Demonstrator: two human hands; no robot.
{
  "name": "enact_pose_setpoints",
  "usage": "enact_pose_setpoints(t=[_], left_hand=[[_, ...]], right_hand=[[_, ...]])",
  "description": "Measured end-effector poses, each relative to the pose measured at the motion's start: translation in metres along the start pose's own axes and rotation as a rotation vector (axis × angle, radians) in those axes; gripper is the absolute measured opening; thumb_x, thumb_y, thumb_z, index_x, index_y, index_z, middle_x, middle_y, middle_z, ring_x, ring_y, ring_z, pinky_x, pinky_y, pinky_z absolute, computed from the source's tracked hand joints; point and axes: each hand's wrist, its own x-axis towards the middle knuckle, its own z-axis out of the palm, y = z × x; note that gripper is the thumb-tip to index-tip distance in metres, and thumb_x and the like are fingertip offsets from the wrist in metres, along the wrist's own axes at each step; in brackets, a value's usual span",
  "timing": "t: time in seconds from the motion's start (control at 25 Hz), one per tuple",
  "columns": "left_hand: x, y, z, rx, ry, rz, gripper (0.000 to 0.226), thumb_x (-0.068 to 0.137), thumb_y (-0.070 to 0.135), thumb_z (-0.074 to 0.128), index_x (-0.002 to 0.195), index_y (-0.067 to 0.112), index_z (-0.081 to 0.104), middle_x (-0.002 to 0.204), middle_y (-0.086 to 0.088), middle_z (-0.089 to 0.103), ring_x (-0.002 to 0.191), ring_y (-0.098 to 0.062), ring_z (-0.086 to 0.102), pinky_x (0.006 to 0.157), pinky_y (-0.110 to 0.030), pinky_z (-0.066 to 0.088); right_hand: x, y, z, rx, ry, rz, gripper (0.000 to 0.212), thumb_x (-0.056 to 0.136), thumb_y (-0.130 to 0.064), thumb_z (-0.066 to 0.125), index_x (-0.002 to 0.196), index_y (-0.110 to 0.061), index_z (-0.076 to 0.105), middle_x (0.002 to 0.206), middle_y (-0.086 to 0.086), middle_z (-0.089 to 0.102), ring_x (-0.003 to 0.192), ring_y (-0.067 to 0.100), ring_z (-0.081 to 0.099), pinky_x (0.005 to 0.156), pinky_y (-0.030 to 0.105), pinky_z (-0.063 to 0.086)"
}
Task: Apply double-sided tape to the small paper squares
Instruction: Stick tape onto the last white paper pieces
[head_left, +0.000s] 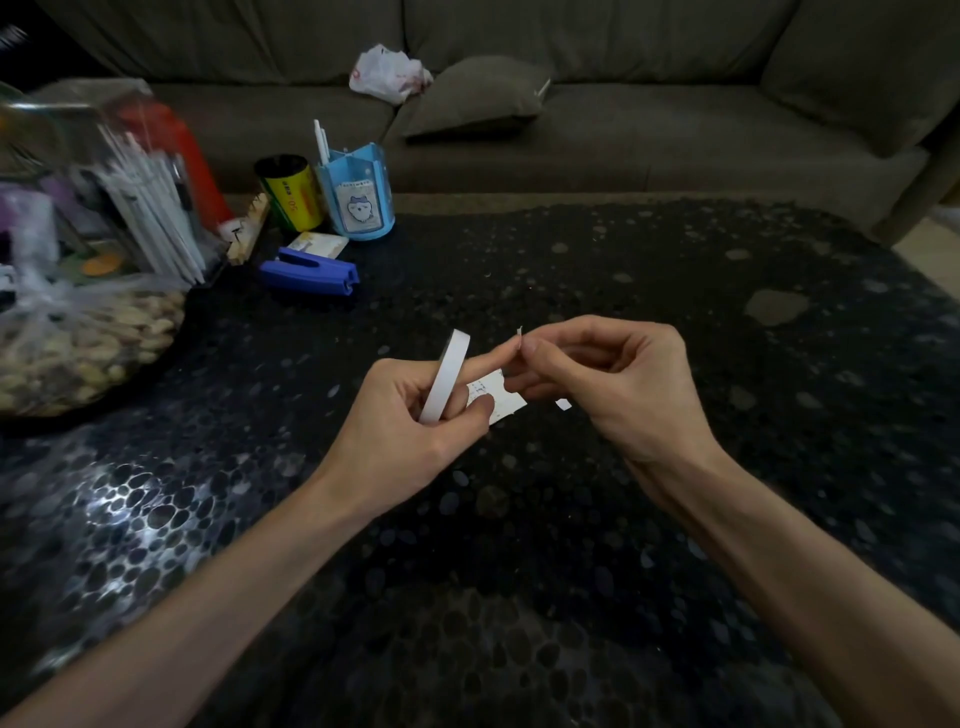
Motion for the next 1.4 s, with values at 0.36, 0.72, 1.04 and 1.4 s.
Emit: enact_pose_setpoints(t=[0.36, 0.72, 1.04, 1.4], left_hand=[[0.001, -0.002, -0.001, -0.035, 0.0, -0.016, 0.013, 0.094, -0.001, 0.068, 0.104, -0.004, 0.077, 0.052, 0.014, 0.035, 0.052, -0.018, 0.03, 0.068, -0.04, 0.04], [0.001, 0.01, 0.001, -0.082, 0.0, 0.012, 0.054, 0.094, -0.003, 0.068, 0.111, 0.047, 0.077, 0.06, -0.011, 0.024, 0.056, -0.031, 0.026, 0.067, -0.038, 0.037], [0.001, 0.013, -0.002, -0.102, 0.005, -0.021, 0.043, 0.095, 0.006, 0.07, 0.12, 0.041, 0.076, 0.062, -0.026, 0.028, 0.061, -0.05, 0.03, 0.076, -0.041, 0.055], [0.002, 0.01, -0.005, 0.018, 0.004, 0.003, 0.029, 0.096, 0.002, 0.068, 0.113, 0.02, 0.08, 0.051, -0.006, 0.042, 0.051, -0.029, 0.037, 0.067, -0.038, 0.05]], right_hand=[[0.001, 0.0, 0.0, -0.017, -0.011, -0.034, 0.009, 0.093, -0.009, 0.076, 0.098, -0.003, 0.079, 0.087, 0.008, 0.081, 0.082, 0.023, 0.08, 0.076, 0.028, 0.064], [0.002, 0.0, -0.001, -0.001, -0.016, -0.045, 0.007, 0.092, -0.009, 0.077, 0.096, -0.003, 0.079, 0.085, 0.009, 0.081, 0.081, 0.024, 0.08, 0.074, 0.027, 0.063], [0.002, 0.001, 0.0, -0.025, -0.029, -0.065, 0.006, 0.092, -0.006, 0.077, 0.097, -0.002, 0.079, 0.086, 0.009, 0.081, 0.08, 0.023, 0.08, 0.072, 0.025, 0.062], [0.0, 0.001, -0.005, -0.402, -0.01, -0.264, 0.014, 0.091, -0.02, 0.081, 0.105, -0.016, 0.08, 0.091, -0.009, 0.079, 0.085, 0.007, 0.077, 0.079, 0.024, 0.062]])
